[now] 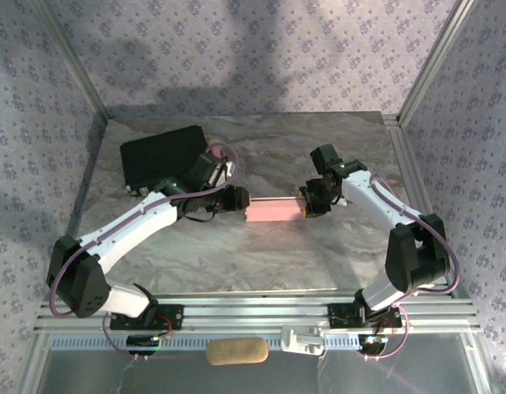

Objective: Fold the paper box

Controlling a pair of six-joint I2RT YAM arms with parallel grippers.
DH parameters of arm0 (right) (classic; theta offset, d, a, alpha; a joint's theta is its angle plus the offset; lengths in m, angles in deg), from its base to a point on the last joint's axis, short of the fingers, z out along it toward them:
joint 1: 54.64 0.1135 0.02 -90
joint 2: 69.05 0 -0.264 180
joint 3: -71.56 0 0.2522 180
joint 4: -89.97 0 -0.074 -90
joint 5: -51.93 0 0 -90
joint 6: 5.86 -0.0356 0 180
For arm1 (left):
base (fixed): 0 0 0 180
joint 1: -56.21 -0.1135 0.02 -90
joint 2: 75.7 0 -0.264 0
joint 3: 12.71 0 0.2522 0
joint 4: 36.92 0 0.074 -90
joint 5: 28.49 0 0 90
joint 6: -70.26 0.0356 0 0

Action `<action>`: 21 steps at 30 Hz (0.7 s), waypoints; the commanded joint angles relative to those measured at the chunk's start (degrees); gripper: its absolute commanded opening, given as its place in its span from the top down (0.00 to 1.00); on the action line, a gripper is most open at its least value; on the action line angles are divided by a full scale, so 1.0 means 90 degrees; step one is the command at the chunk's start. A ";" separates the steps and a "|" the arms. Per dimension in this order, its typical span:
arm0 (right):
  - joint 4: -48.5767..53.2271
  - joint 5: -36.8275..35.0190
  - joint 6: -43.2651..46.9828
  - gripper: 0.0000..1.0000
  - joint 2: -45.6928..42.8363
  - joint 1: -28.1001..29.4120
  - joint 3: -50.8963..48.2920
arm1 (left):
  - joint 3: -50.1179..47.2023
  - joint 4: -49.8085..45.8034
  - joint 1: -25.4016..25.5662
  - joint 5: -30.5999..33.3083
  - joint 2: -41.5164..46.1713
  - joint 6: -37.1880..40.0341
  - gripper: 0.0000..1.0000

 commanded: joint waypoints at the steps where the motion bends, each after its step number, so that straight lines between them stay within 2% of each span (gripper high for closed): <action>1: 0.0293 -0.0119 0.0040 0.59 0.0080 -0.0017 0.0014 | 0.0008 0.0153 -0.0008 -0.0002 -0.0213 -0.0044 0.60; 6: 0.0288 -0.0108 0.0045 0.59 0.0069 -0.0037 0.0016 | -0.0079 0.0245 -0.0018 0.0061 -0.0334 -0.0049 0.63; 21: 0.0265 -0.0069 0.0047 0.59 0.0150 -0.0063 0.0047 | -0.0358 0.0495 0.0034 0.0328 -0.0501 -0.0020 0.64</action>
